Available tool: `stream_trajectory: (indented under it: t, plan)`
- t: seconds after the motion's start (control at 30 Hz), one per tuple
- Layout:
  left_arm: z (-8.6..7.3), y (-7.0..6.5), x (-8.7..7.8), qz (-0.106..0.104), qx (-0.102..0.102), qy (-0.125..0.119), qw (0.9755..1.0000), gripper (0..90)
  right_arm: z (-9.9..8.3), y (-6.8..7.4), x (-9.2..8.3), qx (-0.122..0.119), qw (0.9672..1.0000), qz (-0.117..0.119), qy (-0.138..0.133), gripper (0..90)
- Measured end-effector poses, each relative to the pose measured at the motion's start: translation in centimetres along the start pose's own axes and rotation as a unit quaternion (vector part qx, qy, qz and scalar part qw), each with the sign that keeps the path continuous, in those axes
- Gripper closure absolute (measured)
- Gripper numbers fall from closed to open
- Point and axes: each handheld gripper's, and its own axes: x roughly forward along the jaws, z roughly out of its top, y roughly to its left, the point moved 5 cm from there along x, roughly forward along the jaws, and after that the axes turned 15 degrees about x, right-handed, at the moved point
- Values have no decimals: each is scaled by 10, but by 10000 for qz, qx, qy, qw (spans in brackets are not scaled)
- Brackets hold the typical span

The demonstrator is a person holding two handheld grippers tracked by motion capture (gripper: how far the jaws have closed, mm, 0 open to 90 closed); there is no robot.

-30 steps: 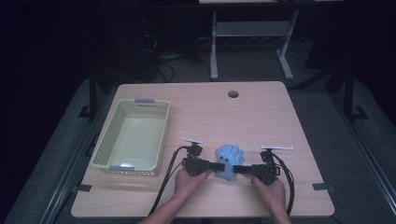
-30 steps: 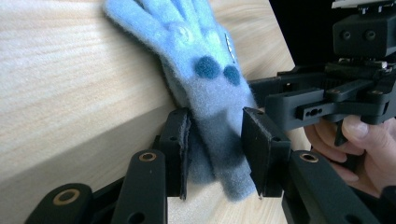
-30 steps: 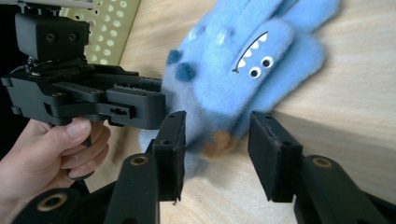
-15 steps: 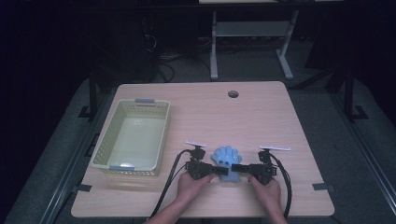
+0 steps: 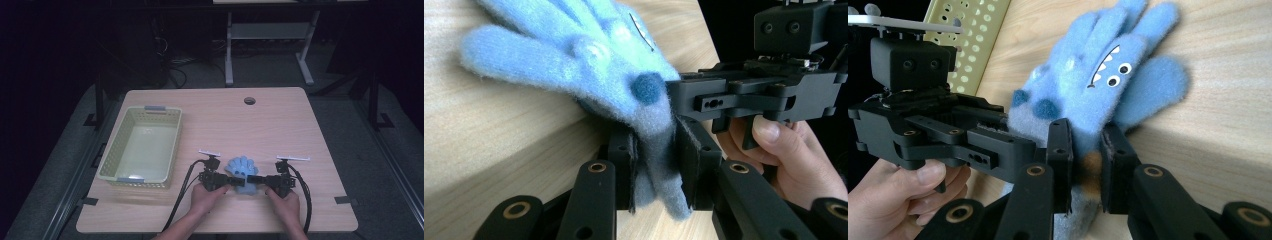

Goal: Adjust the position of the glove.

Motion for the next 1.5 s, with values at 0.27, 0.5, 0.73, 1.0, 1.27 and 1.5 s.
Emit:
stream_trajectory:
  t: [0.27,0.5,0.73,1.0,1.27,1.5]
  plan:
    - [6,0,-5,-65,-7,-113,9999,703,1,4,-1,-63,9999,63,-115,781]
    - [14,-5,-13,-113,123,-193,9997,712,3,14,-6,-92,9995,206,-229,786]
    - [20,-9,-19,-181,150,-319,9992,721,6,21,-9,-101,9988,364,-301,790]
    - [30,-15,-31,-167,250,-481,9984,726,12,38,-13,-259,9979,430,-400,792]
    - [38,-19,-44,-157,362,-562,9976,729,15,54,-14,-394,9972,450,-442,792]
    - [47,-21,-62,-168,407,-671,9968,732,21,72,-11,-530,9961,541,-457,793]
